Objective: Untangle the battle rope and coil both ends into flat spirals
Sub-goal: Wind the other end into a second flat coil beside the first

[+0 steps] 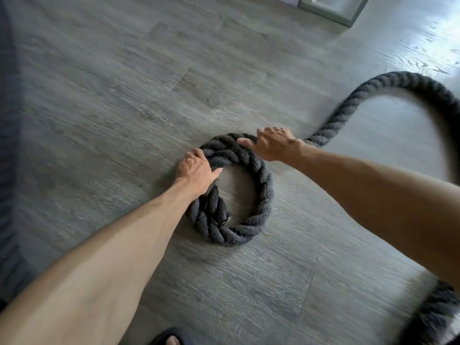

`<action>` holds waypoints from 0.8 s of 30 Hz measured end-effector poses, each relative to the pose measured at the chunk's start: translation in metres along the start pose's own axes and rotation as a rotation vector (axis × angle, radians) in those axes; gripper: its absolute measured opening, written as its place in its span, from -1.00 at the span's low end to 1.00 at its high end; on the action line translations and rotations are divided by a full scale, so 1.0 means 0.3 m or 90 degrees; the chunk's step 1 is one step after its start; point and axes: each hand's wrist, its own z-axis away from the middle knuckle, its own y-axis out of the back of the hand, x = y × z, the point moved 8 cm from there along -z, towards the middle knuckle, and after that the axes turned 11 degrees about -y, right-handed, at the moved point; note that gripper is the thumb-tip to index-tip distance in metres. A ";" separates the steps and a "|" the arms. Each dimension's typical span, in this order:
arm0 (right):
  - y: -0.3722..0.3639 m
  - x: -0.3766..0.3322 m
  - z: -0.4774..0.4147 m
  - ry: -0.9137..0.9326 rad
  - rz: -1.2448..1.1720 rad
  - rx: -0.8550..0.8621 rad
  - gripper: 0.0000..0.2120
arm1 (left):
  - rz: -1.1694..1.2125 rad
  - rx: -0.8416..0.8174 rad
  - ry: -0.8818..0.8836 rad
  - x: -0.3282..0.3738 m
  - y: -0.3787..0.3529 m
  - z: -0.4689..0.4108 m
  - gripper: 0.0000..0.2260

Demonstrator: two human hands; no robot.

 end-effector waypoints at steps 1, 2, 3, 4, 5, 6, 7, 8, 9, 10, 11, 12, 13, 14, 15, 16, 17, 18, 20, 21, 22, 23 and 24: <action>-0.015 -0.016 -0.002 -0.010 0.023 -0.008 -0.10 | 0.024 -0.016 0.021 -0.023 -0.004 0.006 -0.11; -0.038 -0.029 -0.001 -0.018 0.059 -0.028 -0.04 | 0.043 -0.028 0.038 -0.041 -0.008 0.013 -0.10; -0.059 -0.032 0.003 -0.028 0.094 -0.049 0.05 | 0.052 -0.036 0.052 -0.056 -0.012 0.020 -0.10; -0.077 -0.023 0.002 -0.043 0.115 -0.068 0.14 | 0.059 -0.042 0.064 -0.066 -0.014 0.022 -0.10; -0.089 -0.010 -0.002 -0.062 0.122 -0.080 0.22 | 0.071 -0.050 0.075 -0.073 -0.018 0.022 -0.10; -0.099 -0.001 -0.009 -0.078 0.124 -0.089 0.28 | 0.088 -0.058 0.087 -0.080 -0.021 0.023 -0.11; -0.108 0.002 -0.018 -0.088 0.121 -0.096 0.31 | 0.106 -0.064 0.096 -0.085 -0.022 0.022 -0.11; -0.114 -0.003 -0.026 -0.094 0.116 -0.105 0.31 | 0.129 -0.068 0.107 -0.091 -0.024 0.021 -0.10; -0.115 -0.012 -0.032 -0.096 0.108 -0.114 0.27 | 0.157 -0.071 0.122 -0.096 -0.025 0.022 -0.09; -0.107 -0.020 -0.040 -0.093 0.099 -0.116 0.20 | 0.192 -0.070 0.140 -0.103 -0.025 0.024 -0.08; -0.093 -0.031 -0.047 -0.079 0.089 -0.109 0.10 | 0.223 -0.066 0.159 -0.111 -0.023 0.029 -0.07; -0.079 -0.045 -0.049 -0.055 0.080 -0.097 0.02 | 0.237 -0.066 0.168 -0.112 -0.019 0.035 -0.04; -0.068 -0.059 -0.047 -0.021 0.076 -0.081 -0.04 | 0.224 -0.068 0.153 -0.101 -0.006 0.034 0.01; -0.060 -0.075 -0.044 0.017 0.077 -0.066 -0.06 | 0.184 -0.067 0.110 -0.078 0.012 0.018 0.08; -0.055 -0.094 -0.039 0.053 0.082 -0.054 -0.06 | 0.136 -0.059 0.051 -0.045 0.033 -0.007 0.12; -0.053 -0.118 -0.029 0.089 0.088 -0.046 -0.06 | 0.108 -0.042 -0.010 -0.006 0.055 -0.031 0.15; -0.052 -0.146 -0.015 0.131 0.097 -0.039 -0.05 | 0.102 -0.030 -0.058 0.032 0.073 -0.050 0.15; -0.059 -0.177 -0.001 0.172 0.109 -0.029 -0.04 | 0.109 -0.023 -0.091 0.068 0.085 -0.066 0.15; -0.077 -0.228 0.033 0.243 0.129 -0.001 -0.03 | 0.123 -0.021 -0.120 0.119 0.089 -0.075 0.09; -0.085 -0.240 0.045 0.265 0.132 0.011 -0.03 | 0.126 -0.012 -0.129 0.132 0.082 -0.068 0.03; -0.094 -0.241 0.051 0.276 0.128 0.019 -0.05 | 0.121 0.005 -0.139 0.137 0.073 -0.053 -0.05; -0.100 -0.233 0.051 0.276 0.112 0.022 -0.08 | 0.113 0.028 -0.150 0.134 0.063 -0.036 -0.12; -0.100 -0.218 0.045 0.269 0.077 0.018 -0.13 | 0.105 0.050 -0.161 0.125 0.054 -0.022 -0.16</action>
